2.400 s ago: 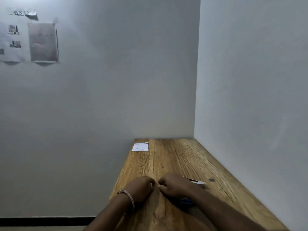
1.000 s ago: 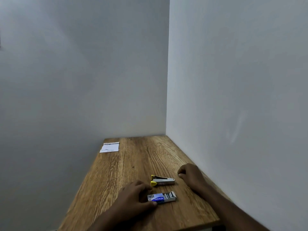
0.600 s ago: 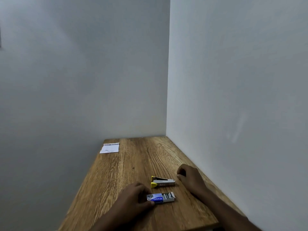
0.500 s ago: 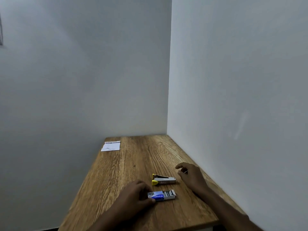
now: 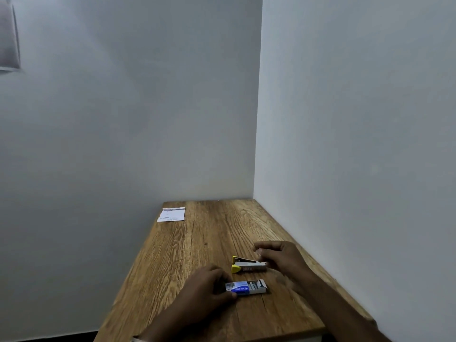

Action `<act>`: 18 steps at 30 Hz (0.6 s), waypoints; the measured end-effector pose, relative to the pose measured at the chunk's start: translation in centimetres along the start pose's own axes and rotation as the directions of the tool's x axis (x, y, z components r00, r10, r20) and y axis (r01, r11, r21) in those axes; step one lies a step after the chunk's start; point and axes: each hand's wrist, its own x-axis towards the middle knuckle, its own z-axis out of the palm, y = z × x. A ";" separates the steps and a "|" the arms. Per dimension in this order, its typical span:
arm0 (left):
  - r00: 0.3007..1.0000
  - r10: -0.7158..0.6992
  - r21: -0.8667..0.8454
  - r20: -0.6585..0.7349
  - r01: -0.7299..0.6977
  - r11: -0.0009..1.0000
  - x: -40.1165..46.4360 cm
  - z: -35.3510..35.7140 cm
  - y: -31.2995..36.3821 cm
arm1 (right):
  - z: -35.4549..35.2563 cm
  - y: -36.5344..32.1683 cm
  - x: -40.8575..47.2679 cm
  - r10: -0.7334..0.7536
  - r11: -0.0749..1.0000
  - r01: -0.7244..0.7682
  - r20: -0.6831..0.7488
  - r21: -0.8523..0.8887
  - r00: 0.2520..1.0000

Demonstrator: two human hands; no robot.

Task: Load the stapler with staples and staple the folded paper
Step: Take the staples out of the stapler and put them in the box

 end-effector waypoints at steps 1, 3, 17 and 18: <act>1.000 0.001 0.000 -0.003 -0.001 1.000 0.0 0.0 0.0 | 0.1 0.0 0.0 0.004 1.000 -0.004 0.003 0.021 1.000; 1.000 0.002 0.009 -0.008 -0.002 1.000 0.0 0.0 0.0 | 0.1 0.1 0.0 0.016 0.999 -0.016 0.008 0.041 1.000; 1.000 0.017 -0.011 -0.019 -0.018 1.000 0.0 0.1 0.2 | -0.8 0.4 -1.1 0.050 0.962 -0.111 0.238 0.249 0.970; 1.000 0.021 -0.015 -0.022 -0.021 1.000 -0.1 0.1 0.2 | -0.8 0.4 -1.2 0.050 0.962 -0.112 0.239 0.250 0.970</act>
